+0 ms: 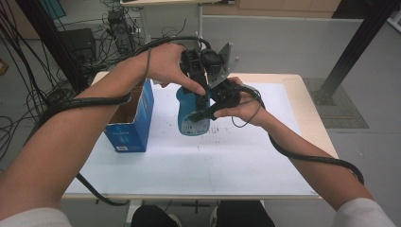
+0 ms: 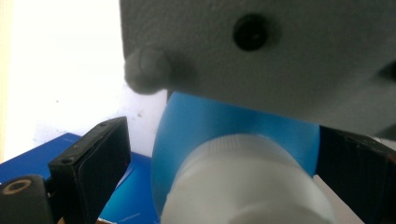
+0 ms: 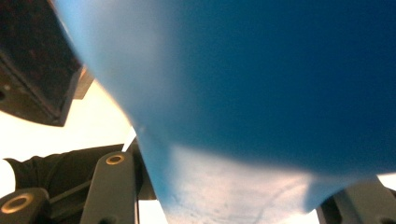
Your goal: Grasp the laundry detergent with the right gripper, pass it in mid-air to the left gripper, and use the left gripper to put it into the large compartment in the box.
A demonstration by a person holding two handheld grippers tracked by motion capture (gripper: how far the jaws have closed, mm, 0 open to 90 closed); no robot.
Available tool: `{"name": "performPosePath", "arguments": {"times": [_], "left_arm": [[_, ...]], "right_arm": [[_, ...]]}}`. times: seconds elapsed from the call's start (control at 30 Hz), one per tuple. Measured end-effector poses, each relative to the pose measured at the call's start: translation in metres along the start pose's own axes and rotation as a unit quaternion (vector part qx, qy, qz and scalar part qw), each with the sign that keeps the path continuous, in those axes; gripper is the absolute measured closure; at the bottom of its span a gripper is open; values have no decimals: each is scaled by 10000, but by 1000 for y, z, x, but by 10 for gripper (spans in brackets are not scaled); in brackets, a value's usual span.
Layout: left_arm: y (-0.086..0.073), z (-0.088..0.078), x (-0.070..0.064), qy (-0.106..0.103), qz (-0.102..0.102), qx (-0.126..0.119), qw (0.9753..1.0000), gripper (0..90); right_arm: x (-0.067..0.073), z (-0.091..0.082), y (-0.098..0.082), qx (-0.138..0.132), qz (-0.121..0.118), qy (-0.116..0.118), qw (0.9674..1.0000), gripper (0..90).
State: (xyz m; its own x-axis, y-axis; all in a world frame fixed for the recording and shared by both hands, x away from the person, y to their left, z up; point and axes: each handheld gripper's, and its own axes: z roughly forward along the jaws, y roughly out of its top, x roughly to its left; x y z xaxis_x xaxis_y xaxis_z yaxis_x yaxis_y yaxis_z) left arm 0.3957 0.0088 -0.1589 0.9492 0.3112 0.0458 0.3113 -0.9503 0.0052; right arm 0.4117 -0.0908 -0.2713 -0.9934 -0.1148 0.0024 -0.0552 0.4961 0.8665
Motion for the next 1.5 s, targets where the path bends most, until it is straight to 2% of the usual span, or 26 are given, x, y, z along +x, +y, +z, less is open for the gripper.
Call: {"name": "performPosePath", "arguments": {"times": [1.5], "left_arm": [[2,0,0,-5,63,34,10000,67]], "right_arm": [[-2,-1,-2,13,0,-86,10000,441]]}}
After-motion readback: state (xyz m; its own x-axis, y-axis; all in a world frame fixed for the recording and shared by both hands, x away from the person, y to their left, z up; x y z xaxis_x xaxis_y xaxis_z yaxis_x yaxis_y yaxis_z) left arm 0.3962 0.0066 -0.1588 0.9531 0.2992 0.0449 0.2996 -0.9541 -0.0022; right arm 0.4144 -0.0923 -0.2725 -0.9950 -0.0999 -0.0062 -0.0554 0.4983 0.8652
